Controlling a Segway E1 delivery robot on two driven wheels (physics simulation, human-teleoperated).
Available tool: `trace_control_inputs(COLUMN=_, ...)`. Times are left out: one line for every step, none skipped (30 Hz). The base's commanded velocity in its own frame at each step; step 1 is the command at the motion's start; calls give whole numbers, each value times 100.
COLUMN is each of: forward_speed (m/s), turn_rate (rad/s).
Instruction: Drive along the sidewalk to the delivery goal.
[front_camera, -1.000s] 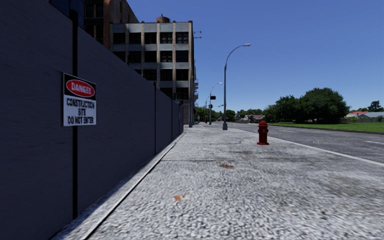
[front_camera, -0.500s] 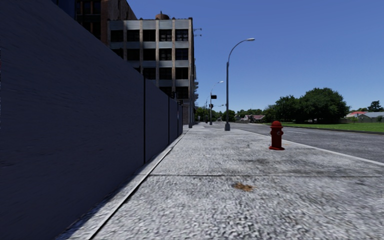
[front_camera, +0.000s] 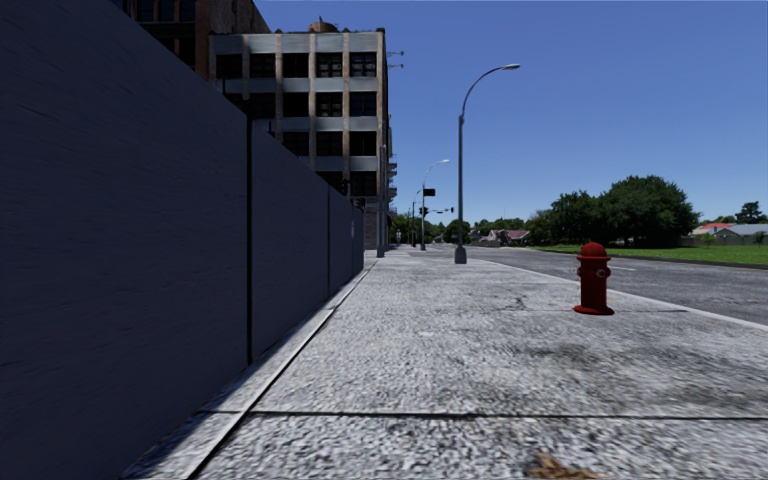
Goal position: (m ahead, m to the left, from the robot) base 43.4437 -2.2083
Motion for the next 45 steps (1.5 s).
trace_control_inputs(forward_speed=200, turn_rate=0)
trace_control_inputs(forward_speed=200, turn_rate=0)
trace_control_inputs(forward_speed=200, turn_rate=0)
trace_control_inputs(forward_speed=200, turn_rate=0)
trace_control_inputs(forward_speed=200, turn_rate=-45)
trace_control_inputs(forward_speed=200, turn_rate=-66)
trace_control_inputs(forward_speed=200, turn_rate=-66)
trace_control_inputs(forward_speed=200, turn_rate=-88)
trace_control_inputs(forward_speed=200, turn_rate=-120)
trace_control_inputs(forward_speed=200, turn_rate=-80)
trace_control_inputs(forward_speed=200, turn_rate=-80)
trace_control_inputs(forward_speed=200, turn_rate=0)
trace_control_inputs(forward_speed=200, turn_rate=0)
trace_control_inputs(forward_speed=200, turn_rate=0)
trace_control_inputs(forward_speed=200, turn_rate=0)
trace_control_inputs(forward_speed=200, turn_rate=0)
trace_control_inputs(forward_speed=200, turn_rate=0)
trace_control_inputs(forward_speed=200, turn_rate=0)
trace_control_inputs(forward_speed=200, turn_rate=0)
trace_control_inputs(forward_speed=200, turn_rate=0)
trace_control_inputs(forward_speed=200, turn_rate=0)
trace_control_inputs(forward_speed=200, turn_rate=0)
trace_control_inputs(forward_speed=200, turn_rate=0)
trace_control_inputs(forward_speed=200, turn_rate=0)
trace_control_inputs(forward_speed=200, turn_rate=0)
trace_control_inputs(forward_speed=200, turn_rate=0)
trace_control_inputs(forward_speed=200, turn_rate=0)
trace_control_inputs(forward_speed=200, turn_rate=0)
trace_control_inputs(forward_speed=200, turn_rate=0)
trace_control_inputs(forward_speed=200, turn_rate=4)
trace_control_inputs(forward_speed=200, turn_rate=4)
trace_control_inputs(forward_speed=200, turn_rate=10)
trace_control_inputs(forward_speed=200, turn_rate=16)
trace_control_inputs(forward_speed=200, turn_rate=21)
trace_control_inputs(forward_speed=200, turn_rate=21)
trace_control_inputs(forward_speed=200, turn_rate=40)
trace_control_inputs(forward_speed=200, turn_rate=48)
trace_control_inputs(forward_speed=200, turn_rate=49)
trace_control_inputs(forward_speed=200, turn_rate=49)
trace_control_inputs(forward_speed=200, turn_rate=0)
trace_control_inputs(forward_speed=200, turn_rate=0)
trace_control_inputs(forward_speed=200, turn_rate=0)
trace_control_inputs(forward_speed=200, turn_rate=0)
trace_control_inputs(forward_speed=200, turn_rate=0)
trace_control_inputs(forward_speed=200, turn_rate=0)
